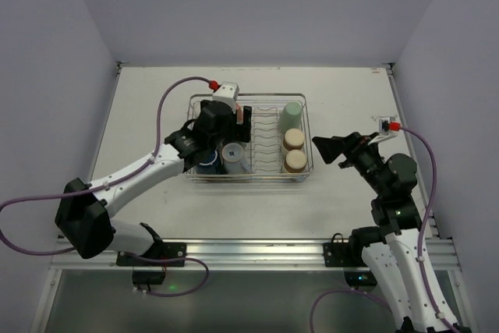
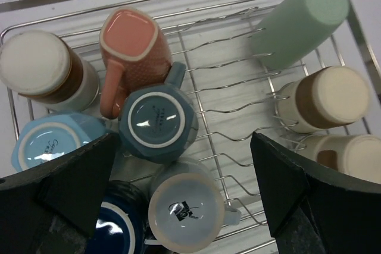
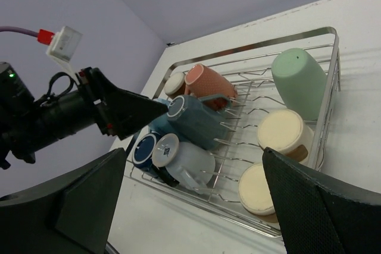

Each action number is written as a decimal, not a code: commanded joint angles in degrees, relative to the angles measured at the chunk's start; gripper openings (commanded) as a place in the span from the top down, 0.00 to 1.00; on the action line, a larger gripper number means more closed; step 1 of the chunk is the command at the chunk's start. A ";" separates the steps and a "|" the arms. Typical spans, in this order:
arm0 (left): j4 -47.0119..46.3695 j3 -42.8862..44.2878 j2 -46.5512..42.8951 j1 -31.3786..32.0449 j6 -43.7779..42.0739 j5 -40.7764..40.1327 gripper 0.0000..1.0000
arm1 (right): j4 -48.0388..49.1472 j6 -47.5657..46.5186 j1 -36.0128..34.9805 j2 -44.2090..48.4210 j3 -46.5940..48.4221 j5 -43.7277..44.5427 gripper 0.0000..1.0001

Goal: Unload the cups from the dish rack

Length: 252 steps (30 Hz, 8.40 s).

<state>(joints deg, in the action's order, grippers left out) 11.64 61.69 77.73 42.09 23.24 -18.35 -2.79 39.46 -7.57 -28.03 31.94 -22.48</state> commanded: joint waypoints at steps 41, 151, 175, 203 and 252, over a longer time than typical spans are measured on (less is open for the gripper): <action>-9.79 2.99 13.59 -3.59 -5.31 -3.89 0.70 | 3.93 0.53 -2.36 -3.26 -0.22 -4.15 0.02; 16.40 -13.62 -26.60 -4.38 -4.70 3.58 0.00 | -40.65 -29.36 -0.25 -85.11 72.49 30.83 0.53; 4.27 -1.32 1.36 -12.99 -2.94 -4.24 0.00 | -9.26 -17.32 -7.45 -43.34 33.10 18.09 0.21; -0.31 -2.81 4.28 -13.87 -1.54 -3.36 0.80 | -5.57 -12.57 -12.82 -37.02 30.20 10.89 0.18; -38.64 -21.63 -30.80 -13.87 32.49 37.25 0.28 | 65.54 25.75 -32.77 -46.50 13.59 -12.15 0.97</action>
<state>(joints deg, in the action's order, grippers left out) -22.76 37.67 48.07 28.18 59.05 17.58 55.88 63.55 -39.88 -74.63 42.98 -34.06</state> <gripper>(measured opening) 0.749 0.156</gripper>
